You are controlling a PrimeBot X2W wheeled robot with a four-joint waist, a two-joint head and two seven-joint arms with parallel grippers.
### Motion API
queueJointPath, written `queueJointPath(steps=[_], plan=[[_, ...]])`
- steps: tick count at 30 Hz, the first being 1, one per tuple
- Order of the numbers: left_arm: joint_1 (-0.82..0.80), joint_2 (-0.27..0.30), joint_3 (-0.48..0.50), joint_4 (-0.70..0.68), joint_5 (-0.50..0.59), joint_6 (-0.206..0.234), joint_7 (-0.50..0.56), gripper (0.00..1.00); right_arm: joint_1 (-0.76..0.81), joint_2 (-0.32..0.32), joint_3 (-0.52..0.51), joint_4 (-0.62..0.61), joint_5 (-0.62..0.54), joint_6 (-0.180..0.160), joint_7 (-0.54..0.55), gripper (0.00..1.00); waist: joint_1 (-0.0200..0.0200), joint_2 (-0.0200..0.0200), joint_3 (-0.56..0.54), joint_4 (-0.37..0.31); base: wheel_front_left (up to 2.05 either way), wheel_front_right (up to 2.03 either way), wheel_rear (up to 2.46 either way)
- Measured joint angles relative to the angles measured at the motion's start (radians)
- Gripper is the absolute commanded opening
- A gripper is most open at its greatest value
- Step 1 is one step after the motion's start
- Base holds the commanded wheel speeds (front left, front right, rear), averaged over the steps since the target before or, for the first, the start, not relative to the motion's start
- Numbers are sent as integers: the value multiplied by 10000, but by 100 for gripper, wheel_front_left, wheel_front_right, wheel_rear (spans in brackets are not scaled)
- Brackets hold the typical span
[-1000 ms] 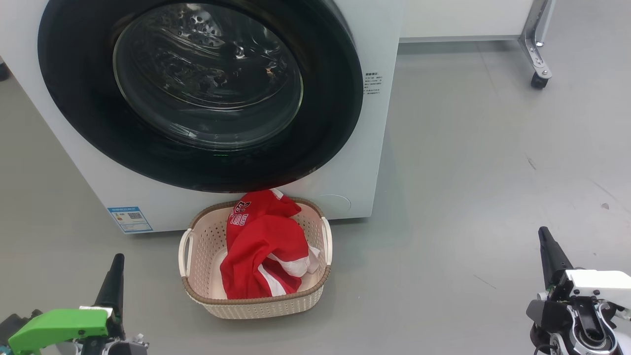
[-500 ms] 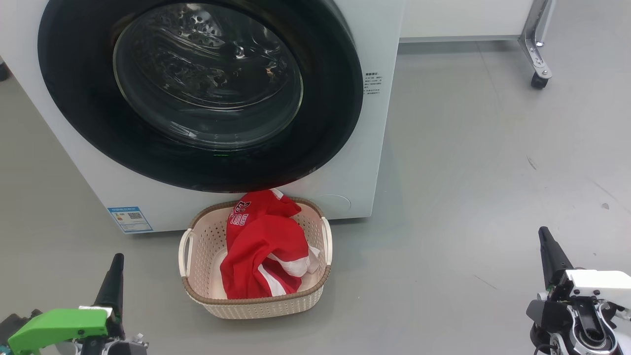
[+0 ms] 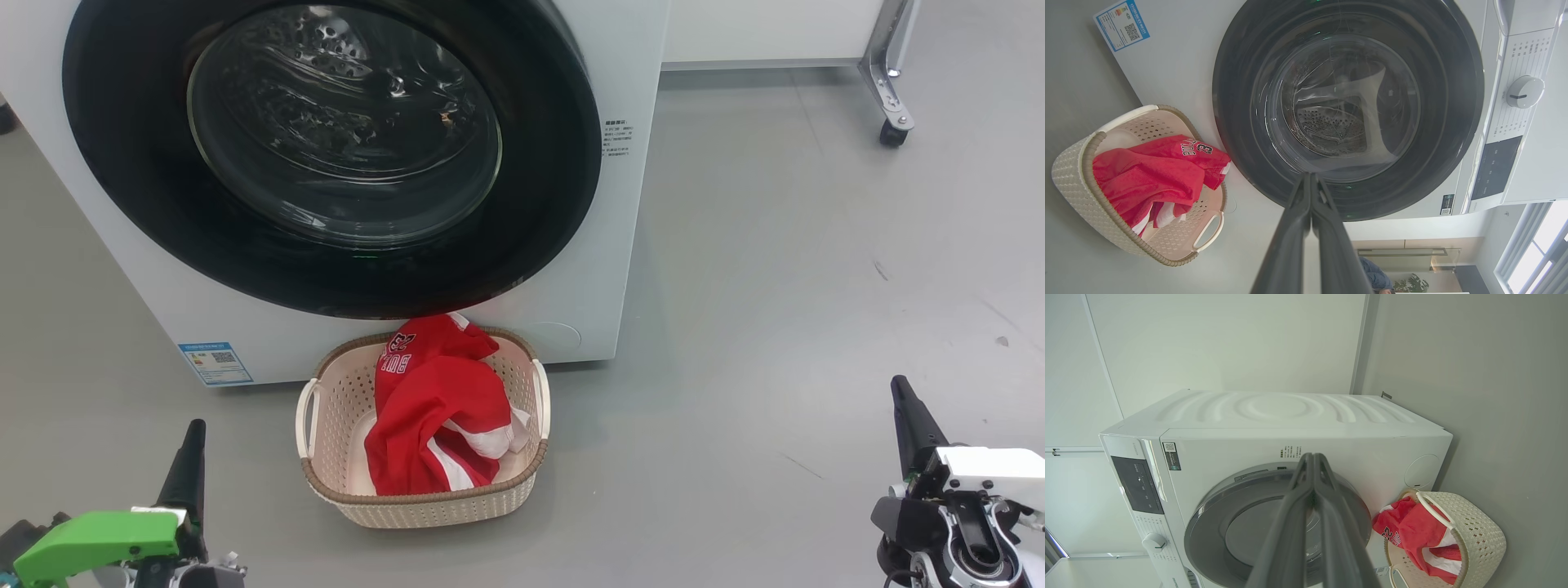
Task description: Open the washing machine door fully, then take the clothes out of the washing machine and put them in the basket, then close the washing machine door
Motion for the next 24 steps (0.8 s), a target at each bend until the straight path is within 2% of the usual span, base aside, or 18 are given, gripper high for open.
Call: queueJointPath(steps=[24], plan=[[-1, -15, 21, -15, 2, 0, 71, 0, 0, 27, -12, -4, -2, 0, 2, 0, 0, 0, 1, 0, 0, 0, 0]])
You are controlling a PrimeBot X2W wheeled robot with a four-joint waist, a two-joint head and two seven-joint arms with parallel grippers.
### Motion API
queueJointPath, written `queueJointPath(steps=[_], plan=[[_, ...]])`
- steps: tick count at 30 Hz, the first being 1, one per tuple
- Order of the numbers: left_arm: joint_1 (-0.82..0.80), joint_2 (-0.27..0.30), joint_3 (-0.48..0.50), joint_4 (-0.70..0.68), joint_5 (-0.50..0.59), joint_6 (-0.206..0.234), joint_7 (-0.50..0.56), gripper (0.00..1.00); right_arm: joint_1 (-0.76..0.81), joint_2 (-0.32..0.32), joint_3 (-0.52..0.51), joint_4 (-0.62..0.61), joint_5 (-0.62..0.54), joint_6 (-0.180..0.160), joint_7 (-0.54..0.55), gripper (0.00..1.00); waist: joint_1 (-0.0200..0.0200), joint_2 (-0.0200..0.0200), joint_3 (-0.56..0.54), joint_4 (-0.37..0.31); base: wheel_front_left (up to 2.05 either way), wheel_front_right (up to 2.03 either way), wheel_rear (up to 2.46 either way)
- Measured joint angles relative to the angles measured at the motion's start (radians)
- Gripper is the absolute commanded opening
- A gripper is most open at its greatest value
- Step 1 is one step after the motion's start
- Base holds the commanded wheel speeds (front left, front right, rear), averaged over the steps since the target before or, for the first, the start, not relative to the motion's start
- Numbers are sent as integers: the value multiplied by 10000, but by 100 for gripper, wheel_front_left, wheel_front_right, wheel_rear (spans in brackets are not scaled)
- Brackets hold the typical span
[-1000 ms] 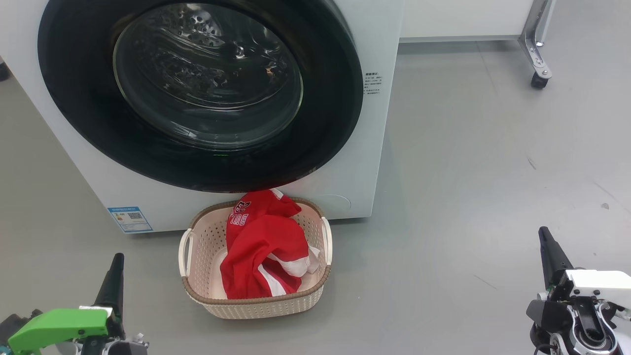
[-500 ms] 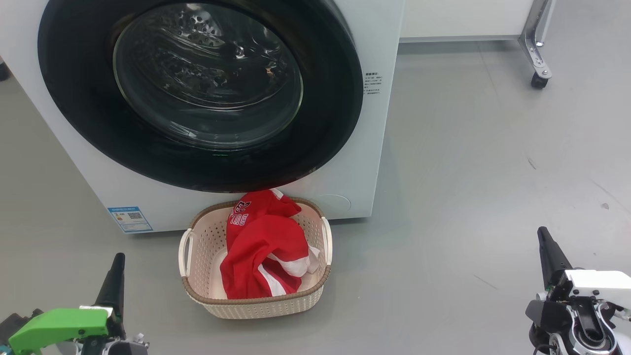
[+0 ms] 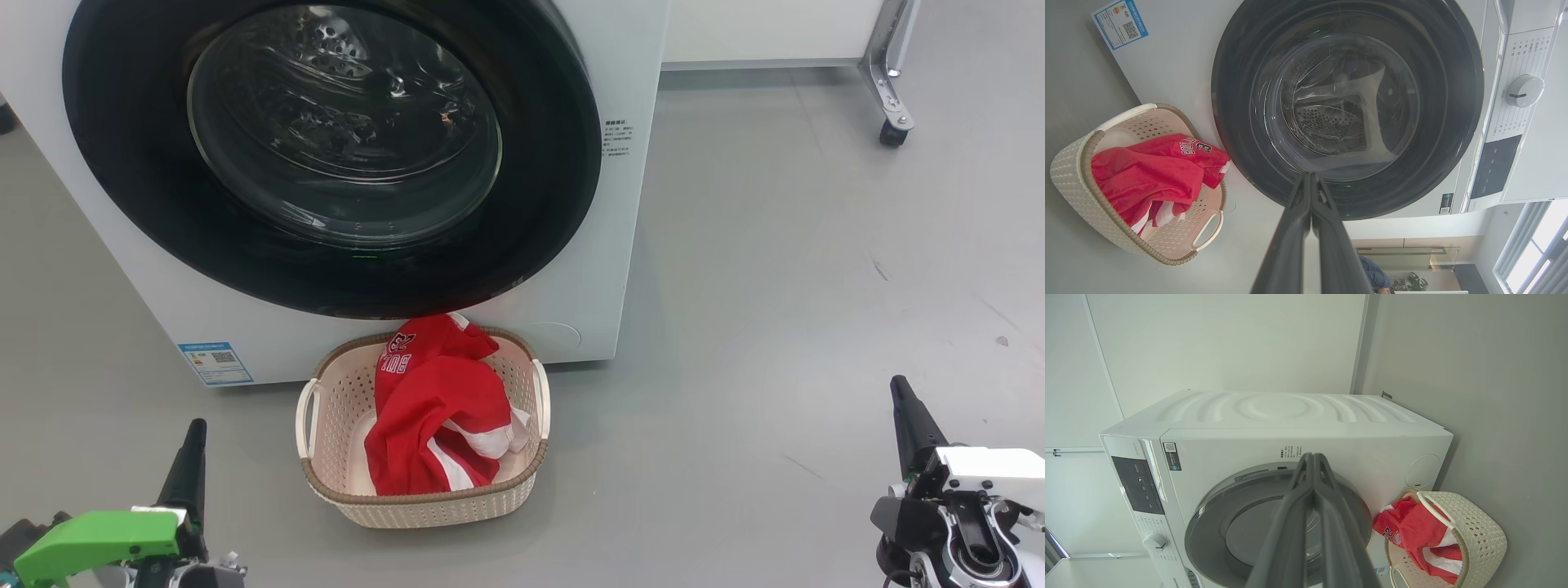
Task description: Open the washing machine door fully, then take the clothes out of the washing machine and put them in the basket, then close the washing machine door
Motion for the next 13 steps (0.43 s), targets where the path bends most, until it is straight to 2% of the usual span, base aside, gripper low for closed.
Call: queueJointPath(steps=[13], plan=[[-1, -6, 25, -13, 0, -2, 2, 0, 0, 6, -15, -4, -2, 0, 10, 0, 0, 0, 0, 0, 0, 0, 0]])
